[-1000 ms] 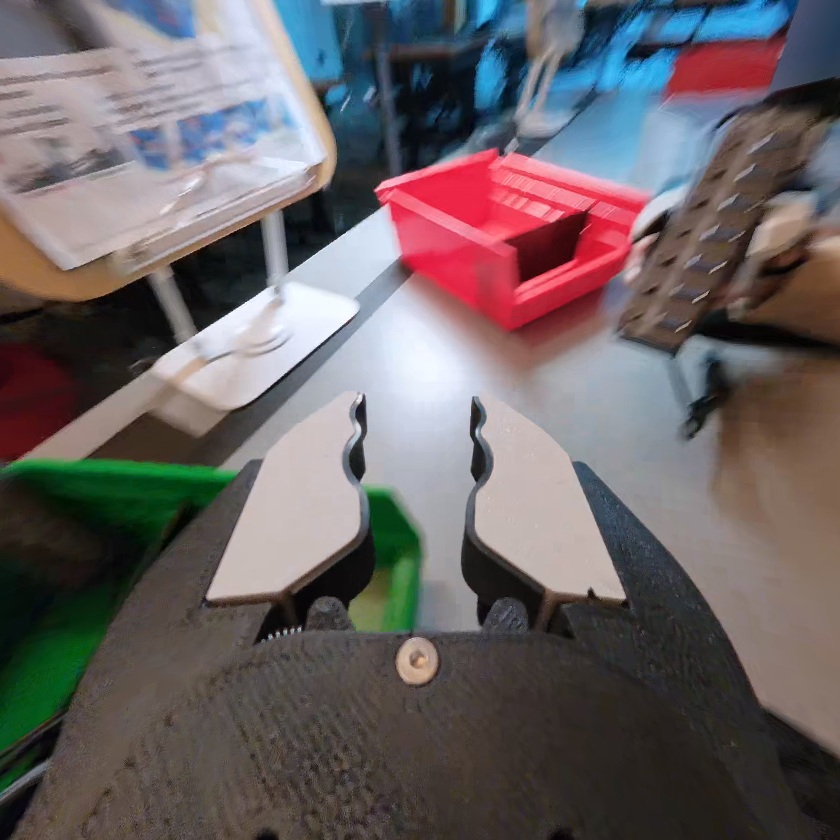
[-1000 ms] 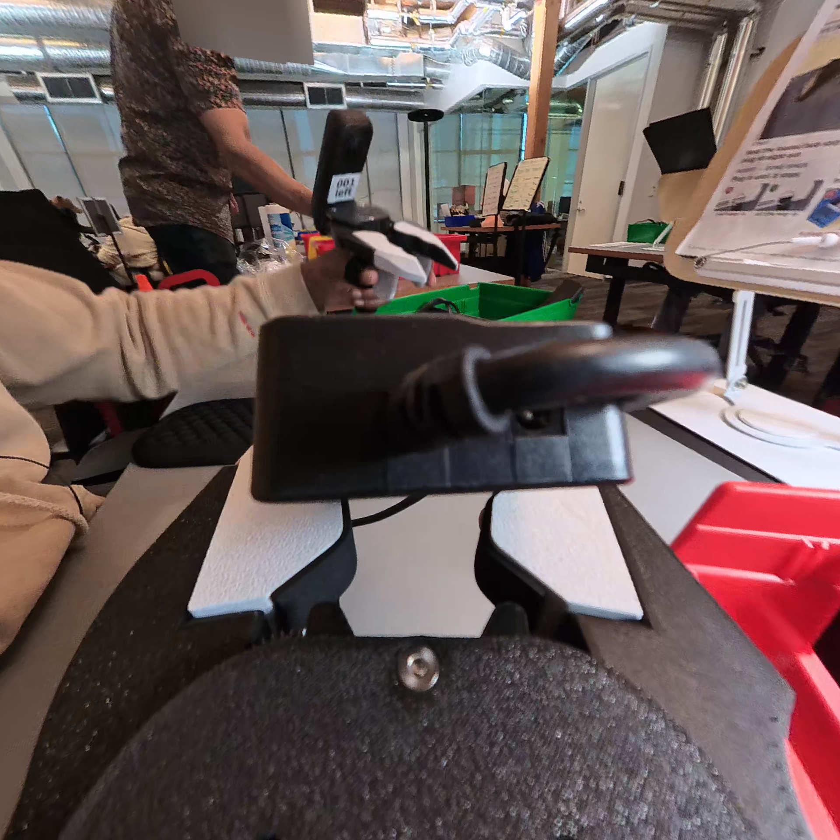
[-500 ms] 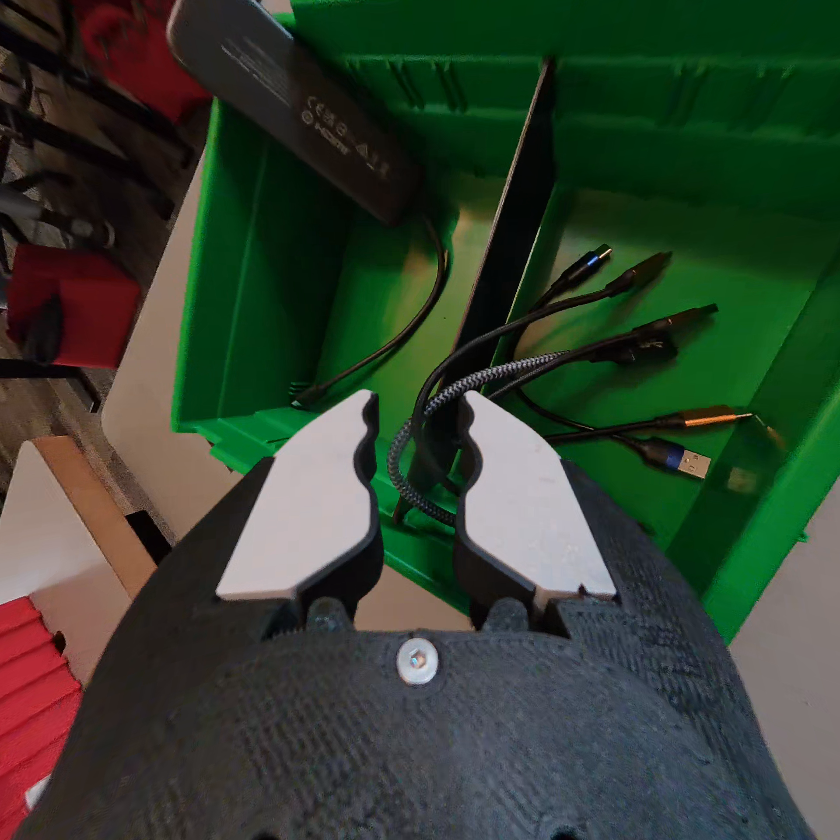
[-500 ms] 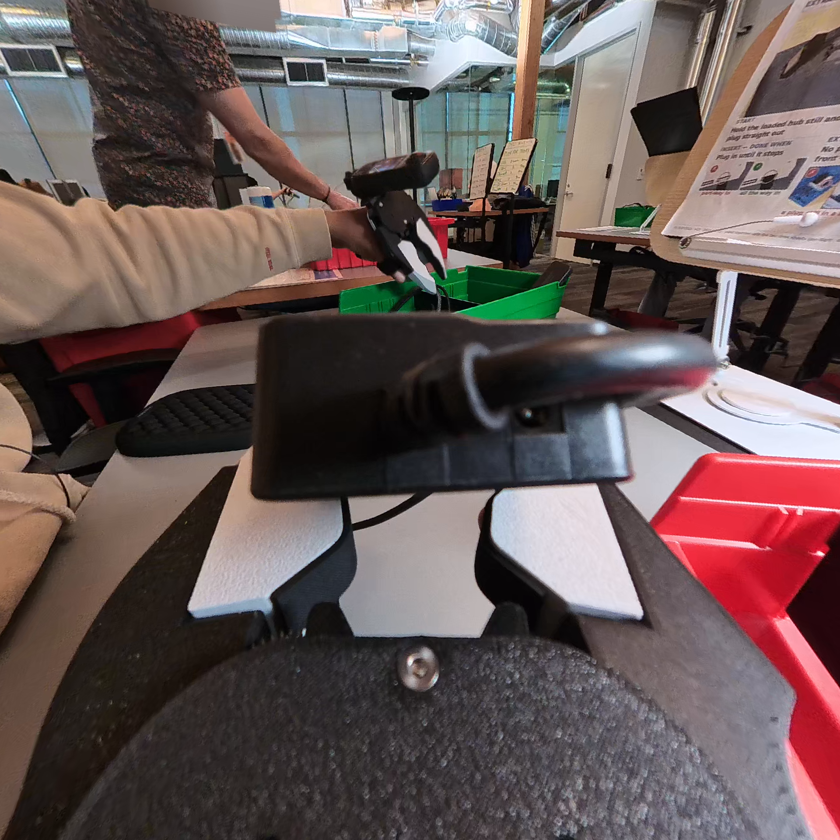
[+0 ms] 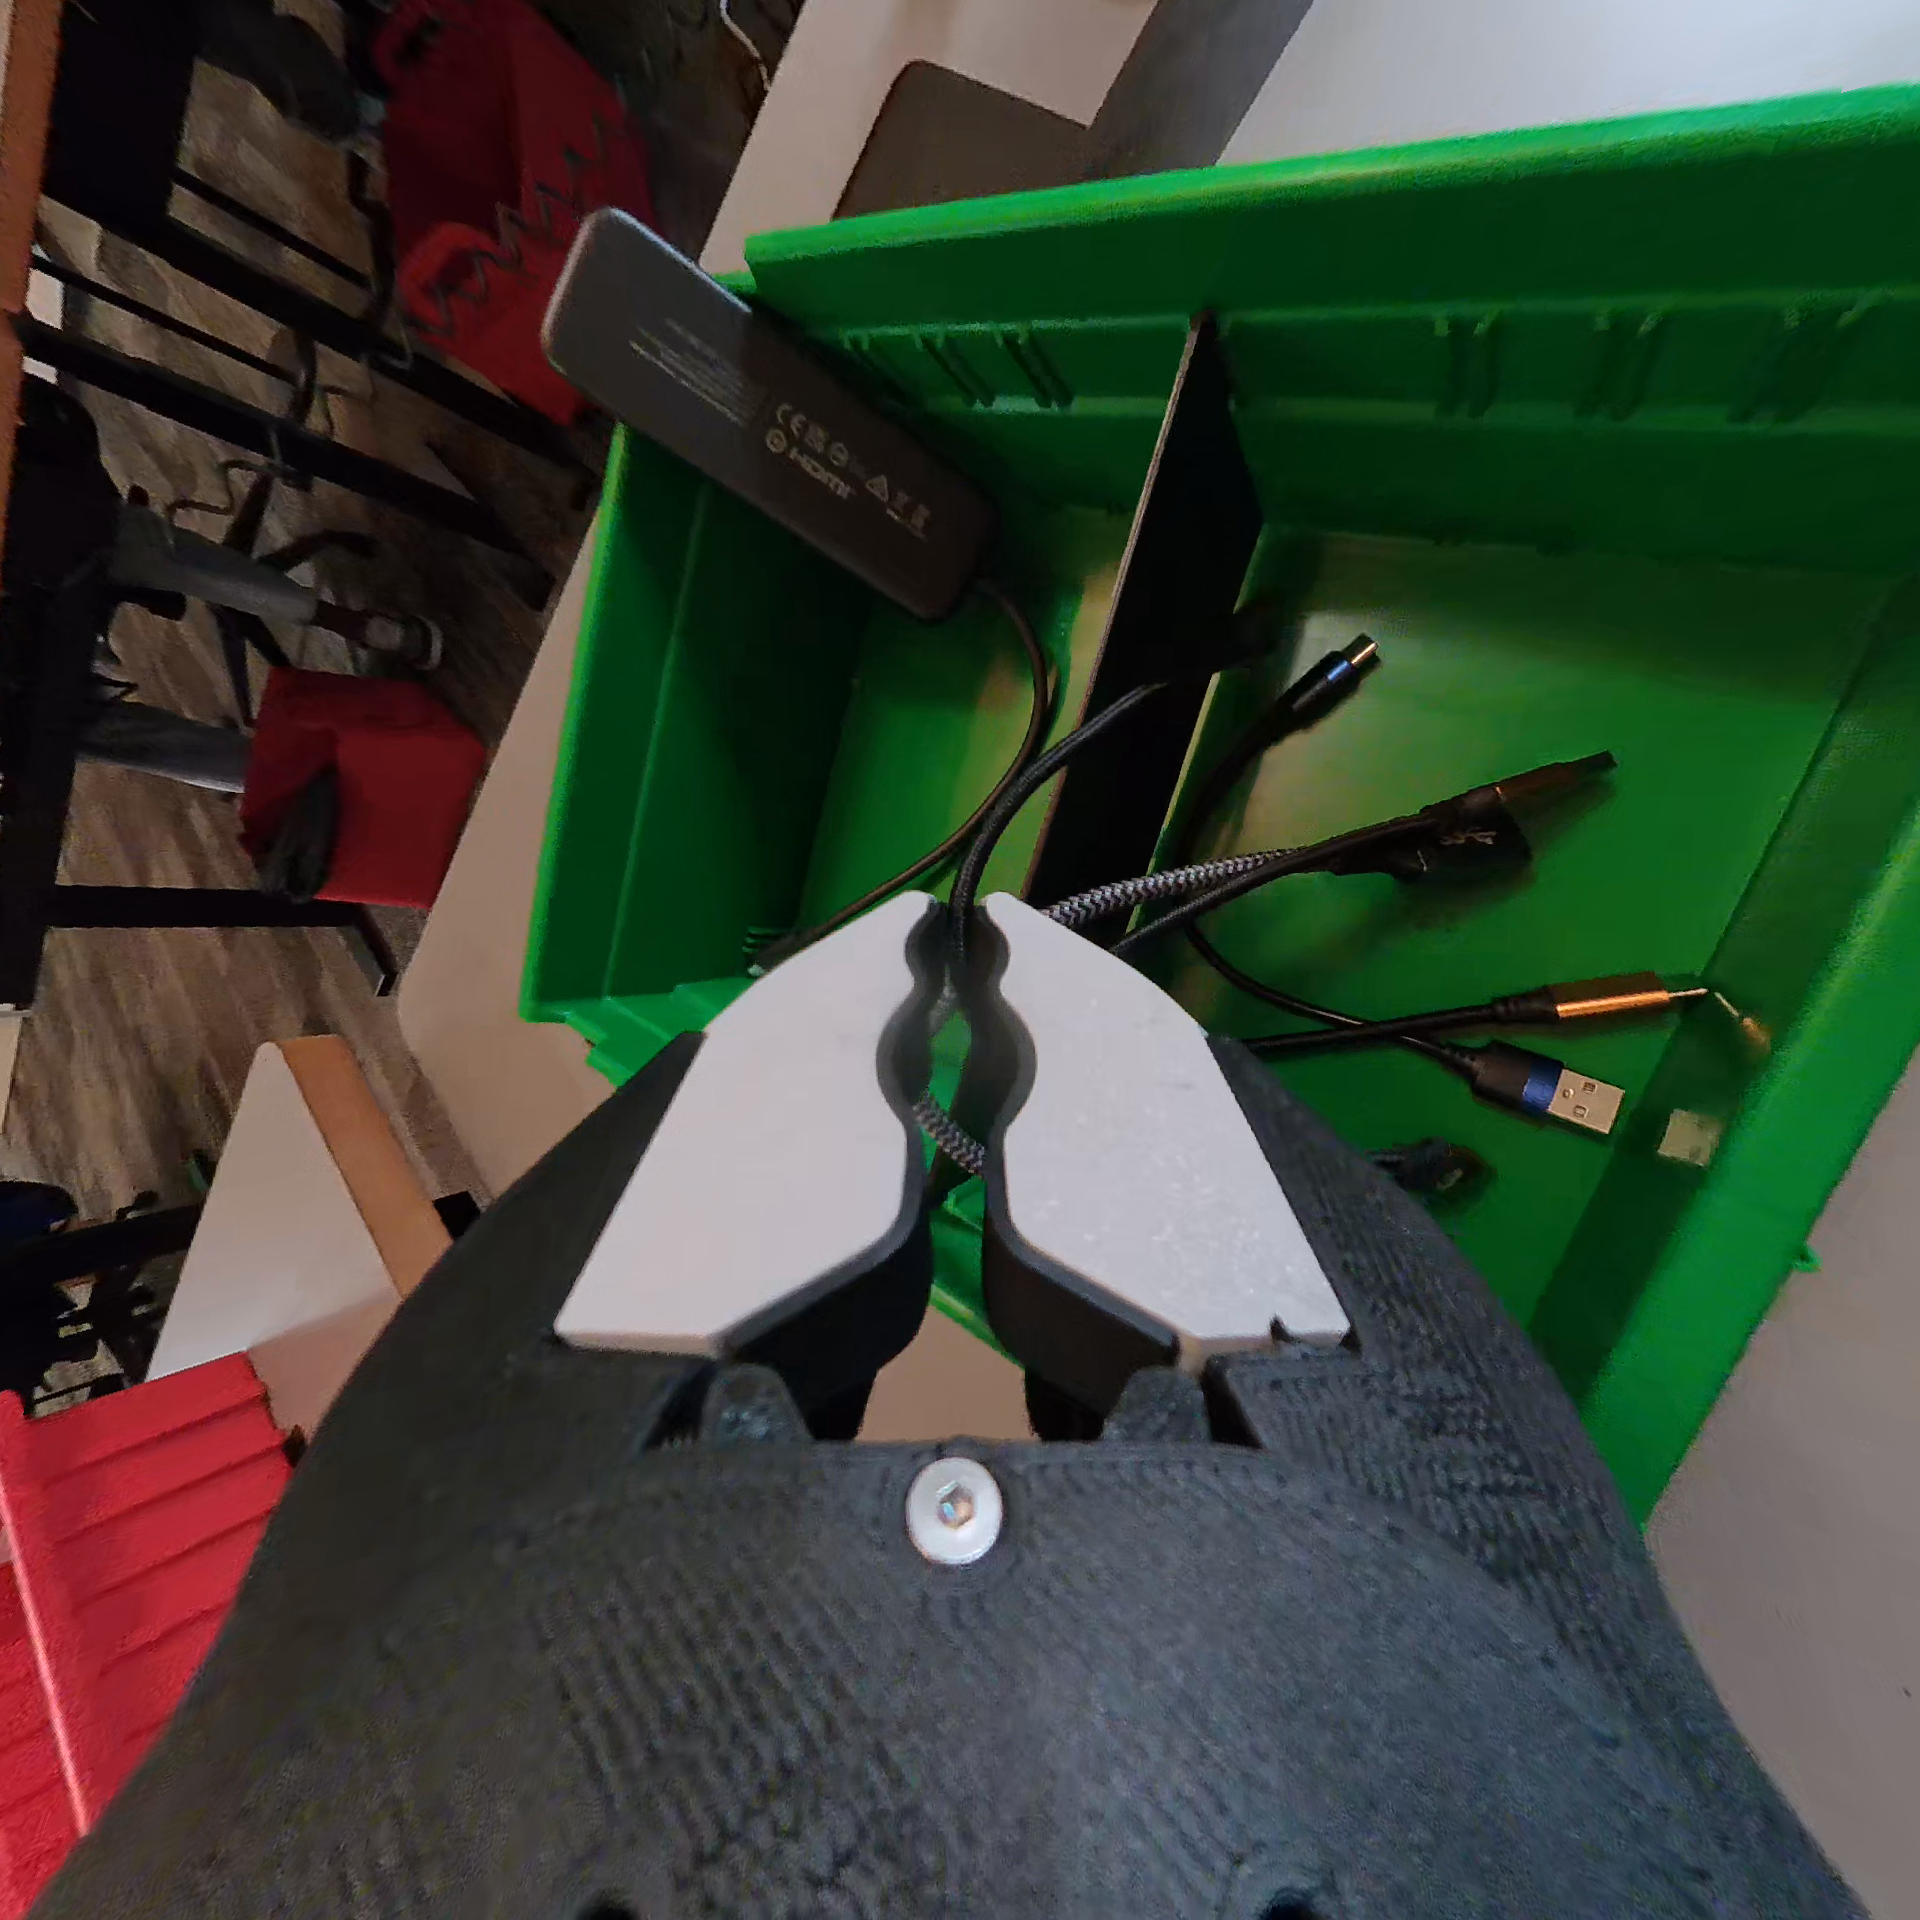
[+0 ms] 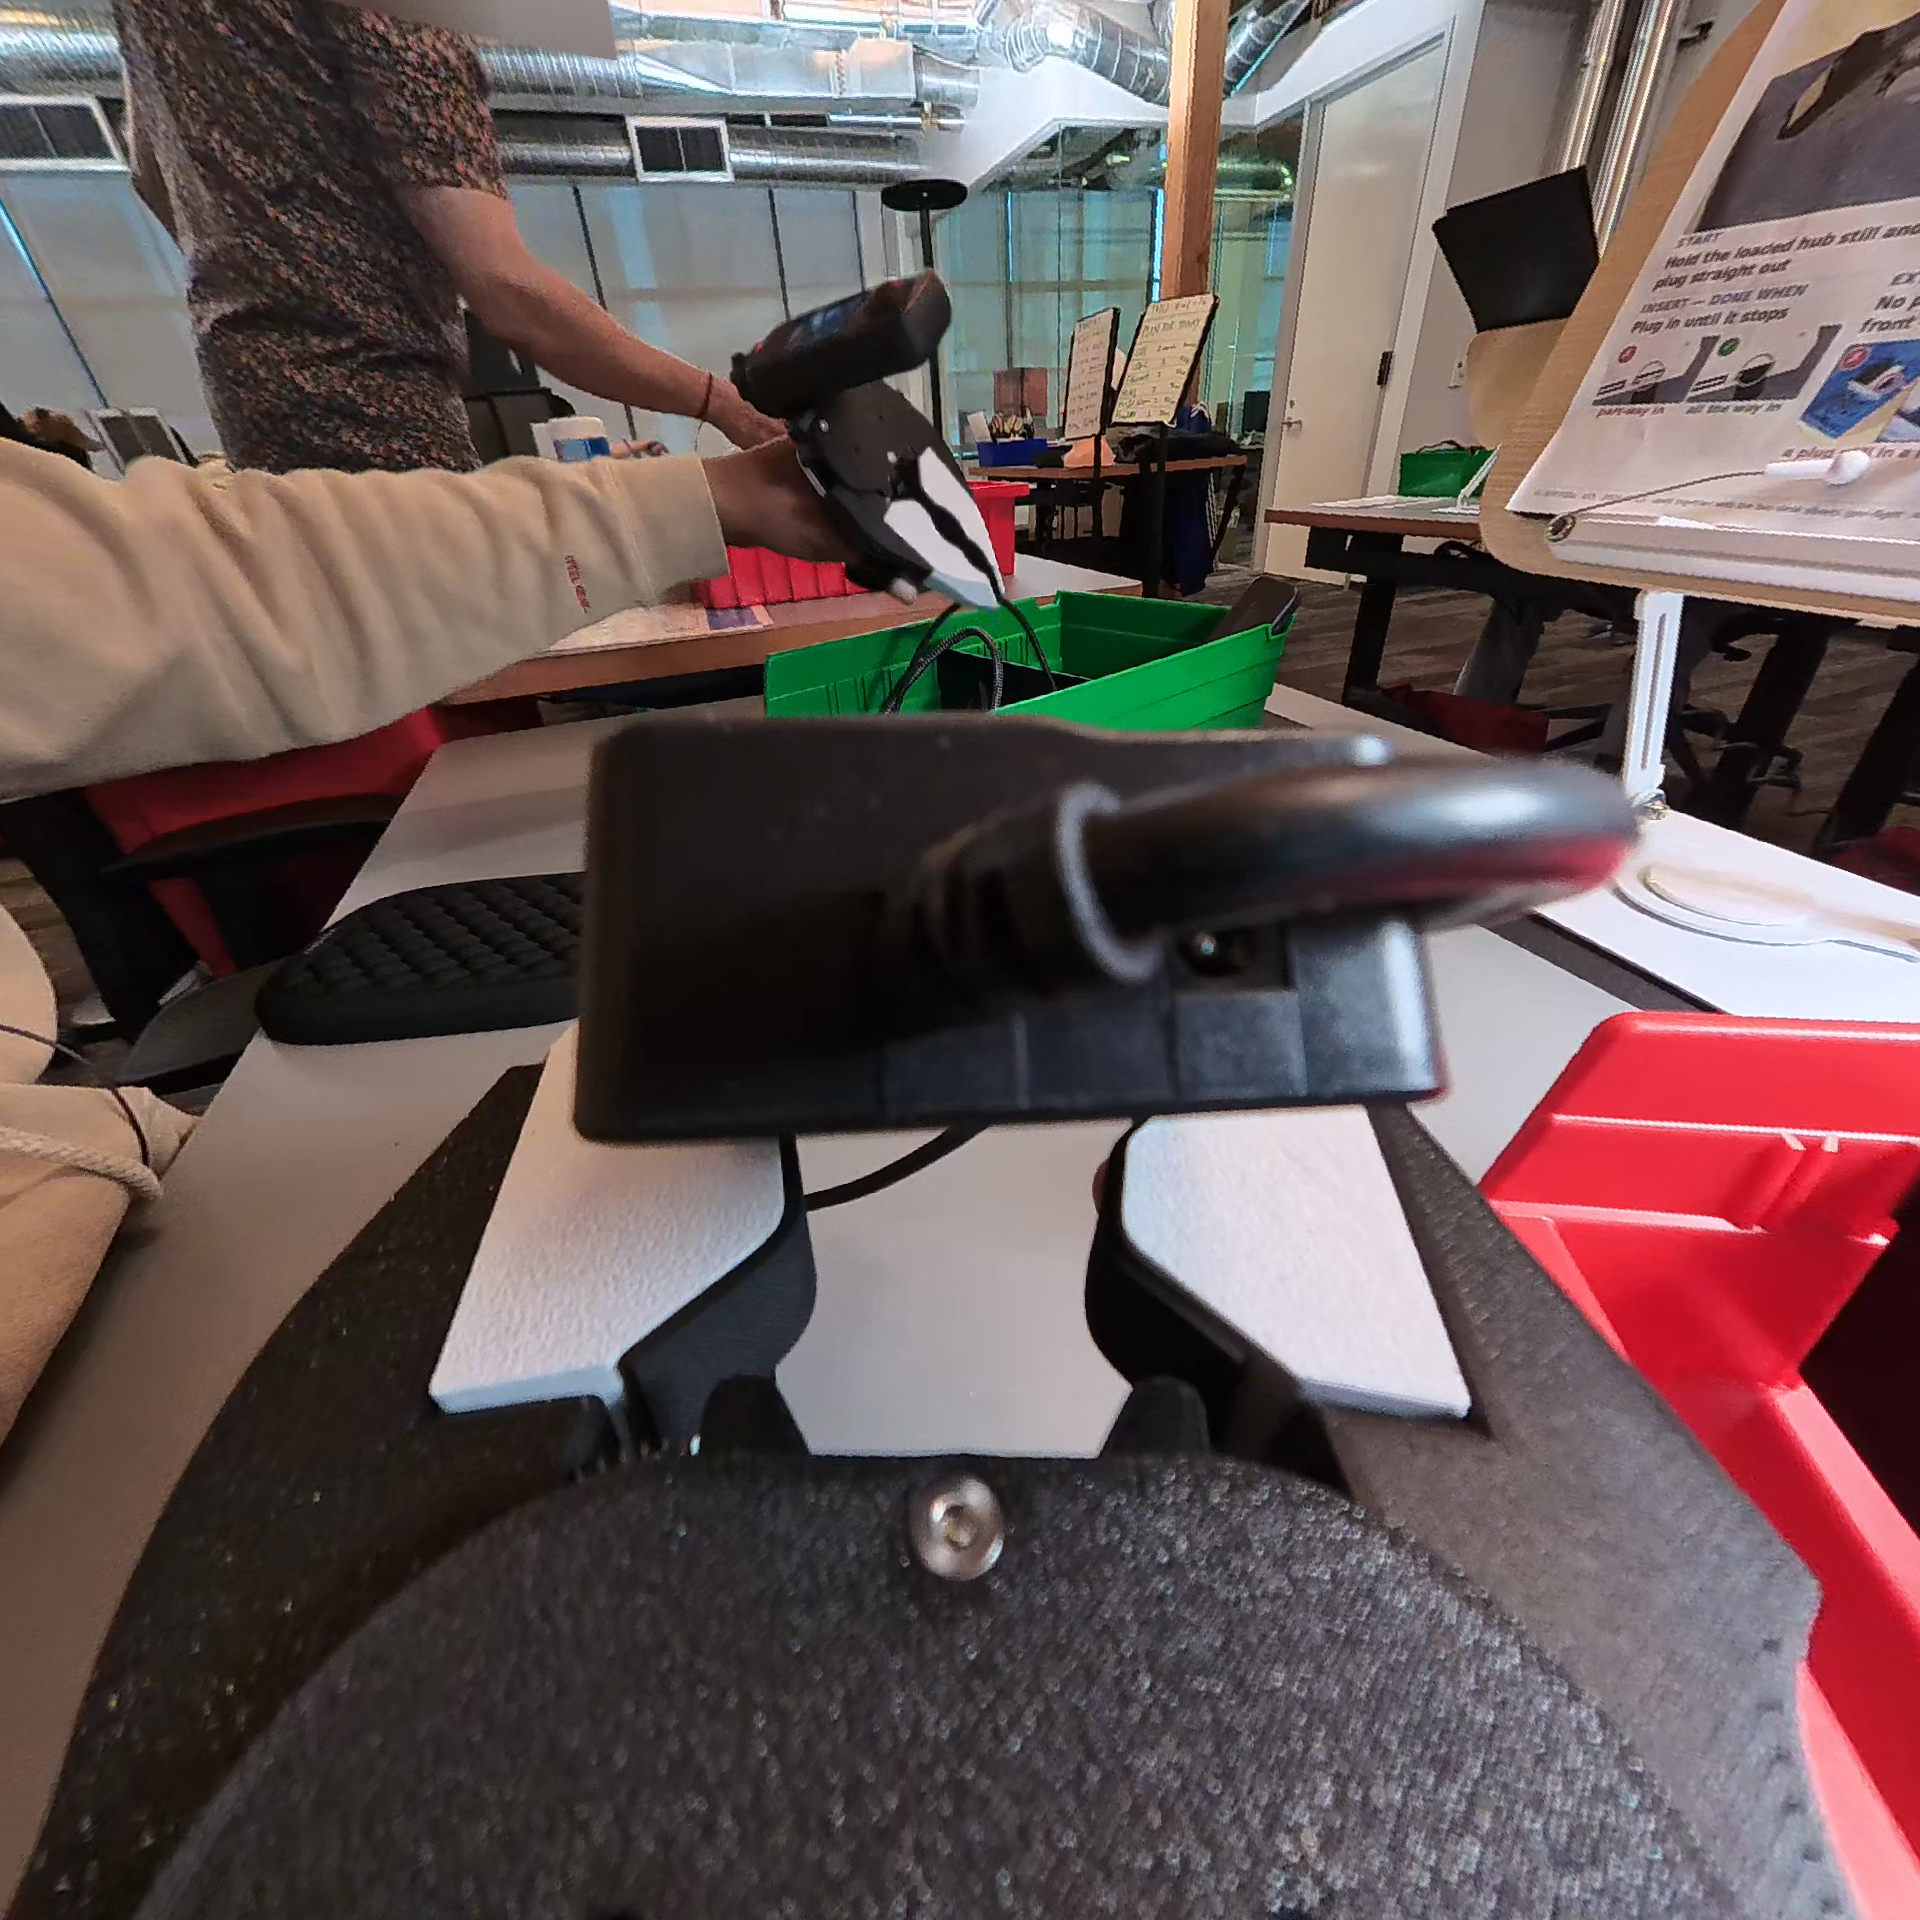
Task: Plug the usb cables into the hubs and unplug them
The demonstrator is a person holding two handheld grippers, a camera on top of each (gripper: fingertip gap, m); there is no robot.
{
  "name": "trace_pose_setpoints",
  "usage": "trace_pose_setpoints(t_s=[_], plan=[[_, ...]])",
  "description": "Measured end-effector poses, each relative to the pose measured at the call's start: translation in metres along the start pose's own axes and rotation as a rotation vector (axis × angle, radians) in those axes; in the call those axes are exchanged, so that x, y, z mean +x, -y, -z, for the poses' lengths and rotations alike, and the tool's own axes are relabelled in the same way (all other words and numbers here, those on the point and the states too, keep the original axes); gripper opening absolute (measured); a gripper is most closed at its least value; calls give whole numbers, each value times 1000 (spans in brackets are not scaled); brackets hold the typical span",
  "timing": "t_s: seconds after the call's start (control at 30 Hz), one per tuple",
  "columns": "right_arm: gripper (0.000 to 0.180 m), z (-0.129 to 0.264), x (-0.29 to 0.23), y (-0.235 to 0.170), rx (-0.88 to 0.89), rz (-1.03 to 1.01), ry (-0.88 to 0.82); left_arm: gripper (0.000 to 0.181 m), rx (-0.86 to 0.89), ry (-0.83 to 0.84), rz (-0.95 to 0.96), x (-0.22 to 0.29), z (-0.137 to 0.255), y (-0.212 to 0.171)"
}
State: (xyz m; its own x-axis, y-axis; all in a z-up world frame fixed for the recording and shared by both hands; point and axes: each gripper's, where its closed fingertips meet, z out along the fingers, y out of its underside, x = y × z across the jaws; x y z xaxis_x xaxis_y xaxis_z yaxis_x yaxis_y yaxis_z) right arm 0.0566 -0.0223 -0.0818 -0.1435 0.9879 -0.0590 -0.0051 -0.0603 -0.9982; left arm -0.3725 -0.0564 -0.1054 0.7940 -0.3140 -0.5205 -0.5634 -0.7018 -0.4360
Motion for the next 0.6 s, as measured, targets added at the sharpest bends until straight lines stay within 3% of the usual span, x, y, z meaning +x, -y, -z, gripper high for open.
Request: trace_pose_setpoints(t_s=[0.17,0.33,0.47,0.6], plan=[[61,0,0,1,2,0,-1,4,39,55,-25,-6,29,19],[61,1,0,2,7,1,-2,4,182,60,-3,2,78,63],[61,1,0,3,11,-1,-1,5,360,-169,97,53,111,106],[61,3,0,5,13,-5,-4,4,438,-495,262,135,110,123]])
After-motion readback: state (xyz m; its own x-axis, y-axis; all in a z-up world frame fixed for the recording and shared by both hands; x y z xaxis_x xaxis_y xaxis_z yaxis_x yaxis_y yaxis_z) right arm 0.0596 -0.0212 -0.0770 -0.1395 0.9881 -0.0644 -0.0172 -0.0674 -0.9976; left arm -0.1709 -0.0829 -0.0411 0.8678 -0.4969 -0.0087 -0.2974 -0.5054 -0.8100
